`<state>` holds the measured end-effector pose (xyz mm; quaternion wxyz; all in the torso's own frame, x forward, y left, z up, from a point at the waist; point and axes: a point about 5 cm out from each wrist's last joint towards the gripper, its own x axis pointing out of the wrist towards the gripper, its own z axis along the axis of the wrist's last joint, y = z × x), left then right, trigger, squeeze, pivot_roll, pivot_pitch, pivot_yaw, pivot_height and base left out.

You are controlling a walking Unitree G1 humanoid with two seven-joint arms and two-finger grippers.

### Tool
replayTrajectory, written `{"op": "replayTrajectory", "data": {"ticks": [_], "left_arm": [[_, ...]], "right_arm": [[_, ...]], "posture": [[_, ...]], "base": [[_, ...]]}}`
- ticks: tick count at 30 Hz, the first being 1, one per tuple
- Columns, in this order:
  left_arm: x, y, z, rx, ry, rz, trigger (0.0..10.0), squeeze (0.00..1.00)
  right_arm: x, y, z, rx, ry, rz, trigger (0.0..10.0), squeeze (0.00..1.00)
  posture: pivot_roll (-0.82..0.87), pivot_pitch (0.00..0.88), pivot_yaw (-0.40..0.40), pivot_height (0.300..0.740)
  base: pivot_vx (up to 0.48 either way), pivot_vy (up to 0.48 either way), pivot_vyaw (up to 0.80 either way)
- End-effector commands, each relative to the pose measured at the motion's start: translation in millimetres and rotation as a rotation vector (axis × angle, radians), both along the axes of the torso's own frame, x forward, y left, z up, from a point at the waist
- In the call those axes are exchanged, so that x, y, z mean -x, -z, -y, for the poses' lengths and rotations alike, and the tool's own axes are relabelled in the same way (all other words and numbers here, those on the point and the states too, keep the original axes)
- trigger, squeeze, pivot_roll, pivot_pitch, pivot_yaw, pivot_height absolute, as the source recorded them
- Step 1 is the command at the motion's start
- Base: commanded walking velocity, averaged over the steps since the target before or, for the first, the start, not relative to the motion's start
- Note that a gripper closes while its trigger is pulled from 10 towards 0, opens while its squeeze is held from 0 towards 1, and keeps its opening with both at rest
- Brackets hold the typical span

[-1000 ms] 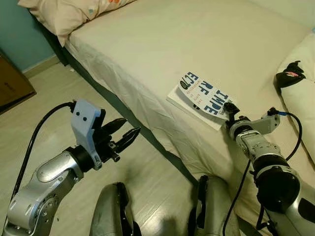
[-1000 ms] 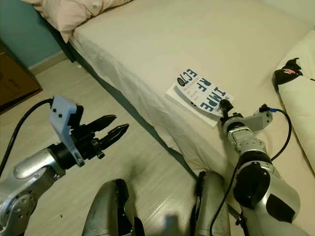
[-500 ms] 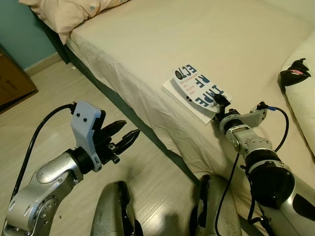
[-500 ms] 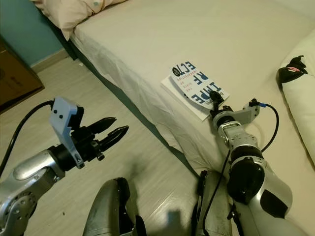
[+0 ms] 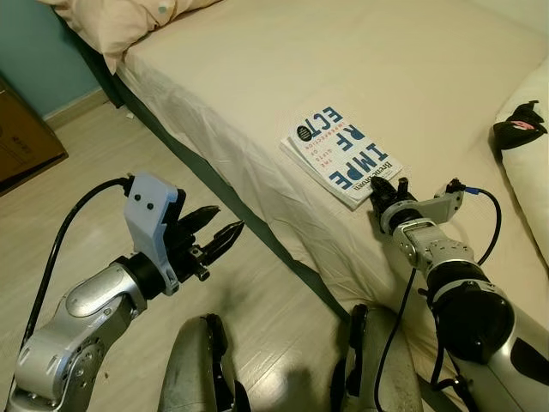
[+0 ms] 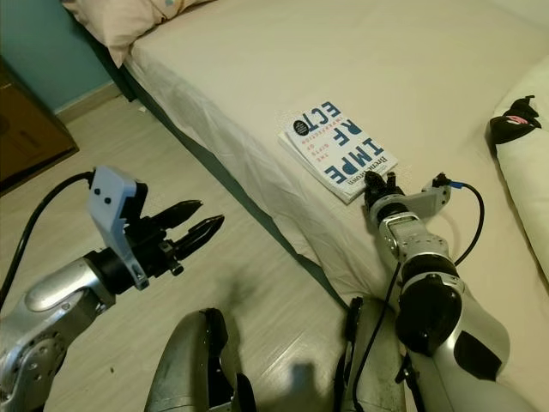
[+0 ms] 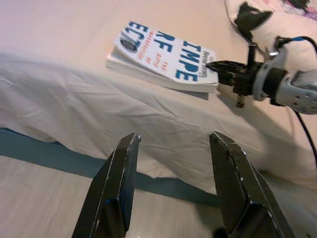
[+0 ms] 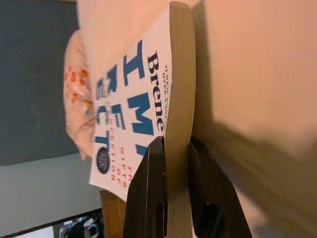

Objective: Clean up the room

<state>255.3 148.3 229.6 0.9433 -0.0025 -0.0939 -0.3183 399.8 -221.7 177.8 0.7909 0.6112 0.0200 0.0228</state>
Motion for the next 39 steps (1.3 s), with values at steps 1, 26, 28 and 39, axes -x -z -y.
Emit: {"op": "replayTrajectory", "data": {"ticks": [1, 26, 28, 39], "left_arm": [[-3.1, 6, -1.0, 0.001, -0.029, -0.010, 10.0, 0.00], [-39.1, 35, -48.7, 0.029, -0.677, -0.102, 10.0, 0.00], [-39.5, 36, -49.2, 0.020, -0.700, -0.089, 10.0, 0.00], [-30.9, 51, -19.6, 0.152, -0.584, -0.085, 10.0, 0.00]], "right_arm": [[-1.2, -3, -5.7, 0.001, -0.039, 0.022, 0.0, 0.00], [19.2, -52, -69.1, 1.151, -0.050, 0.479, 10.0, 0.00], [26.0, -48, -72.9, 1.204, -0.038, 0.492, 10.0, 0.00], [71.4, -13, -85.2, 1.446, 0.059, 0.475, 10.0, 0.00]], "posture": [[0.13, 0.360, 0.066, 0.536], [-0.03, 0.166, 0.014, 0.536], [-0.03, 0.156, 0.013, 0.536], [-0.06, 0.104, -0.003, 0.536]], "base": [[0.000, 0.000, 0.00], [0.000, 0.000, 0.00], [0.000, 0.000, 0.00], [0.000, 0.000, 0.00]]}}
